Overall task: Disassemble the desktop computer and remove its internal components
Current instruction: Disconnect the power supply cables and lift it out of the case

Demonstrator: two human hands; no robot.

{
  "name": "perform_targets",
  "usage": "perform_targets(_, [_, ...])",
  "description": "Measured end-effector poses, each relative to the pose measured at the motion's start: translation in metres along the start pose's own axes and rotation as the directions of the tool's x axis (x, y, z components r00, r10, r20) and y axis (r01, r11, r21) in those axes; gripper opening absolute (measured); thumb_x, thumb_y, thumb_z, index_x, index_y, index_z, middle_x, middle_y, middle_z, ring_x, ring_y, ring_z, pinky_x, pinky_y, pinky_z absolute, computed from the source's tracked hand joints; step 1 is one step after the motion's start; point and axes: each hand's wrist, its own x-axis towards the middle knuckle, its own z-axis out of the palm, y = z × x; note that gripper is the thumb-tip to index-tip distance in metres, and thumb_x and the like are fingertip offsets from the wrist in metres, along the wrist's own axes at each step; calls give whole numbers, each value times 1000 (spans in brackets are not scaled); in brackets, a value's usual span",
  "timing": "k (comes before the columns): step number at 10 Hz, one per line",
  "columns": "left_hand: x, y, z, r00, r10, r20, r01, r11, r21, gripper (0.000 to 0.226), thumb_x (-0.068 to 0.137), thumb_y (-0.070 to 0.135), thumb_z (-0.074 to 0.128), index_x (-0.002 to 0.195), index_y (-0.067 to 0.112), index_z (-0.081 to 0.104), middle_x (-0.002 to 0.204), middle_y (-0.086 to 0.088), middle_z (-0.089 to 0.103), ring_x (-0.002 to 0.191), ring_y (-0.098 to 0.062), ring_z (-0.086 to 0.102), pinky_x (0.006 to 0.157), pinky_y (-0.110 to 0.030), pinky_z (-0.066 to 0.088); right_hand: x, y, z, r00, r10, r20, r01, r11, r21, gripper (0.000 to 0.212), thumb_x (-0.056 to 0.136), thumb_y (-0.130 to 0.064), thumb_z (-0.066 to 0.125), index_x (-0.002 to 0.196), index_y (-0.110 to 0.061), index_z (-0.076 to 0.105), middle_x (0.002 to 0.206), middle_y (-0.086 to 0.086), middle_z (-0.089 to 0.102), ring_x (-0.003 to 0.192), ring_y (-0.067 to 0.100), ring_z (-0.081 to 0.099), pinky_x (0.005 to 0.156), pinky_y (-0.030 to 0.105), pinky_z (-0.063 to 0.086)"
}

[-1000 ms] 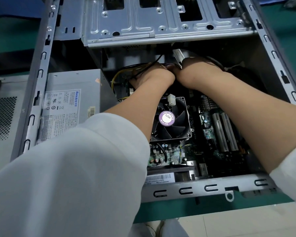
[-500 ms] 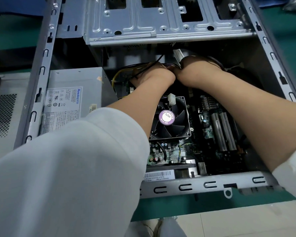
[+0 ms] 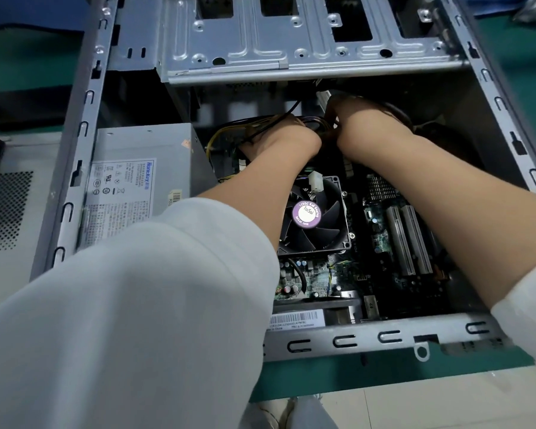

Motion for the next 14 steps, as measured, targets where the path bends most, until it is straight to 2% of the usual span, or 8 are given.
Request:
perform_targets(2, [-3,-4,1,1000,-11,-8,10,993,-115,38,89,33,45,123,21,56,134,-6,51,125,-28,46,105,-40,36,0,0,-4,995,-102,11,102,994,-28,29,84,-10,57,113,-14,54,114,16,59,102,34,58,73,29,36])
perform_targets(4, [-8,-7,2,1000,-4,-23,-1,983,-186,41,91,26,46,128,14,55,134,-12,52,124,-33,48,104,-46,39,-6,2,2,993,-99,-68,99,995,0,27,82,-8,53,105,-23,49,110,15,58,96,34,56,70,31,35])
perform_targets(6, [-11,-4,0,1000,-23,-19,20,990,-138,47,91,35,40,135,20,50,143,-9,45,132,-31,40,107,-47,35,3,1,-2,993,-113,19,113,993,-27,23,85,-13,58,106,-17,51,116,16,58,105,34,57,74,30,36])
perform_targets(8, [-13,-9,1,998,22,-58,-40,947,-320,39,93,20,48,130,12,55,133,-13,53,122,-31,50,100,-40,42,-7,2,2,996,-79,-37,80,996,49,22,83,-8,54,97,-21,45,110,15,58,100,34,57,71,30,35])
perform_targets(10, [-14,-8,1,998,18,-55,-35,945,-324,40,93,19,48,131,11,54,134,-13,53,123,-33,49,103,-43,41,0,2,0,997,-65,33,63,996,58,22,84,-10,55,99,-23,45,114,13,56,103,33,55,78,32,40])
perform_targets(11, [-14,-8,1,998,32,-49,-47,941,-335,38,93,16,48,131,10,54,133,-13,53,123,-31,50,99,-39,41,-2,4,2,999,-53,6,52,994,100,25,83,-9,54,105,-19,49,112,13,57,102,33,56,80,35,45])
perform_targets(12, [-12,-7,-2,998,55,-8,-55,977,-204,32,93,17,45,123,14,58,128,-10,55,117,-28,53,91,-34,42,2,4,0,991,-104,85,97,991,89,35,85,-13,54,118,-20,51,117,13,58,106,33,55,87,35,46])
perform_targets(14, [-9,-6,-2,997,76,10,-75,991,-109,30,92,16,44,118,16,60,124,-9,57,114,-28,54,93,-33,42,2,2,4,994,-89,60,82,990,113,24,84,-11,49,105,-22,52,104,12,57,95,33,56,84,39,48])
